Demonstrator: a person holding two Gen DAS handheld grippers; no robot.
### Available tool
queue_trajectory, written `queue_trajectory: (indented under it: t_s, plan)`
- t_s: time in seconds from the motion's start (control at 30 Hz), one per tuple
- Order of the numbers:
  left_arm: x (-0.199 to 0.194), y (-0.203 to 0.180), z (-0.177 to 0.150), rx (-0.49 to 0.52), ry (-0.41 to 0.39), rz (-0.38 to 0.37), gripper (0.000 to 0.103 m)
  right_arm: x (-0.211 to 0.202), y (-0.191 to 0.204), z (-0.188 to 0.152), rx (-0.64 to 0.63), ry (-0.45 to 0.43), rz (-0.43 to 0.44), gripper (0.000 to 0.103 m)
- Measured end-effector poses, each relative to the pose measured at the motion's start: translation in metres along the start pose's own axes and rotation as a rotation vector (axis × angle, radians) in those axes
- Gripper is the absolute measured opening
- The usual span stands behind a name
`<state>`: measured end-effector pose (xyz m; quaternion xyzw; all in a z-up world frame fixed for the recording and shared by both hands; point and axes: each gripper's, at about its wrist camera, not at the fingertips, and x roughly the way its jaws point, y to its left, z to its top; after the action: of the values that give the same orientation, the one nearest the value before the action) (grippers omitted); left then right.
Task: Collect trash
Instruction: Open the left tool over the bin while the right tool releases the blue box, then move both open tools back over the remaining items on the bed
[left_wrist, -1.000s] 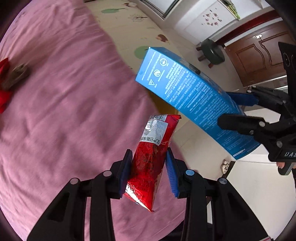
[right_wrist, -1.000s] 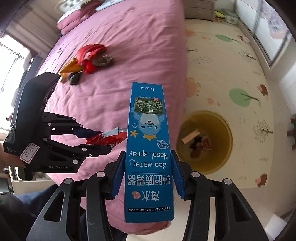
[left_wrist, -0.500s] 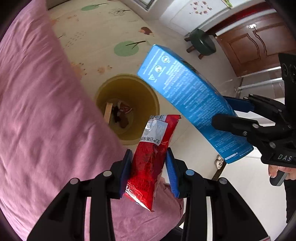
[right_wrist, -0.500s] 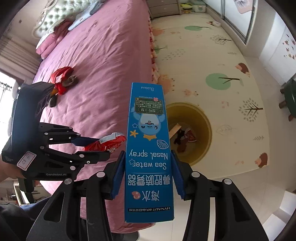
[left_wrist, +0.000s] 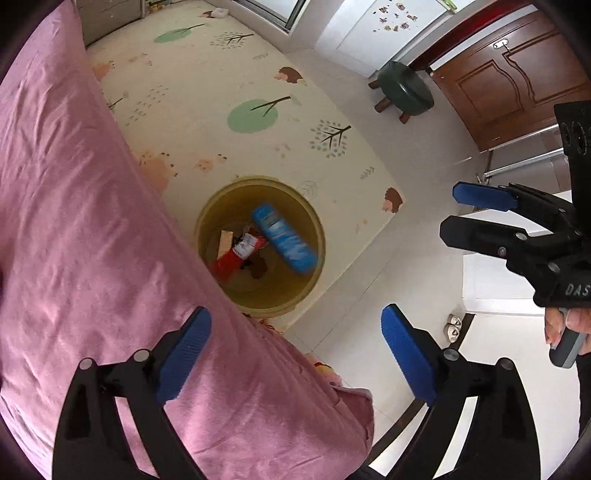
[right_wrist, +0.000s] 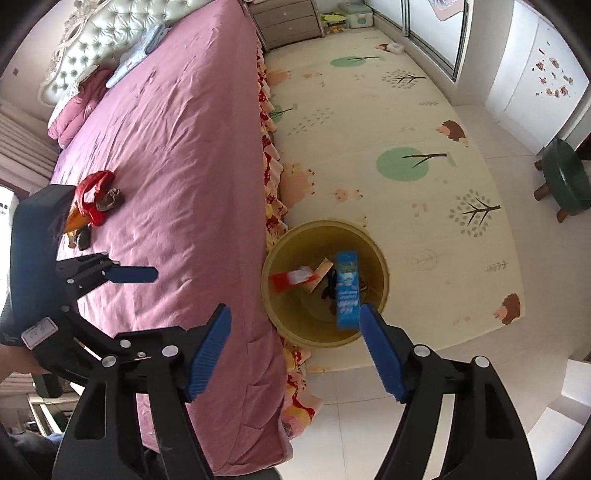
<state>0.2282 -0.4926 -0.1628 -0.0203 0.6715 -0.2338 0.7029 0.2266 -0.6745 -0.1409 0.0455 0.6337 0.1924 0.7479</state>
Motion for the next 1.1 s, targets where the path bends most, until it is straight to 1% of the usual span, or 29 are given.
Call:
queue_trajectory:
  t_s: [0.27,0.33,0.5,0.57,0.7,0.93,1.1]
  plan:
    - [-0.013,0.018,-0.017,-0.031,-0.019,-0.016,0.092,0.007,0.028,0.002,-0.041,0.019,0.018,0.068]
    - [-0.019,0.023,-0.021,-0.051,-0.031,-0.027,0.092,0.007,0.038,0.003,-0.057,0.019,0.027,0.068]
    - [-0.039,0.038,-0.036,-0.080,-0.073,-0.021,0.092,0.005,0.070,0.009,-0.113,0.012,0.037,0.068]
    - [-0.048,0.046,-0.044,-0.094,-0.087,-0.020,0.092,0.005,0.086,0.010,-0.138,0.013,0.047,0.068]
    - [-0.066,0.067,-0.065,-0.132,-0.121,0.008,0.092,0.010,0.123,0.013,-0.204,0.021,0.061,0.068]
    - [-0.092,0.121,-0.116,-0.259,-0.170,0.046,0.091,0.029,0.193,0.014,-0.308,0.053,0.098,0.067]
    - [-0.110,0.163,-0.153,-0.347,-0.193,0.074,0.091,0.049,0.250,0.013,-0.378,0.078,0.135,0.067]
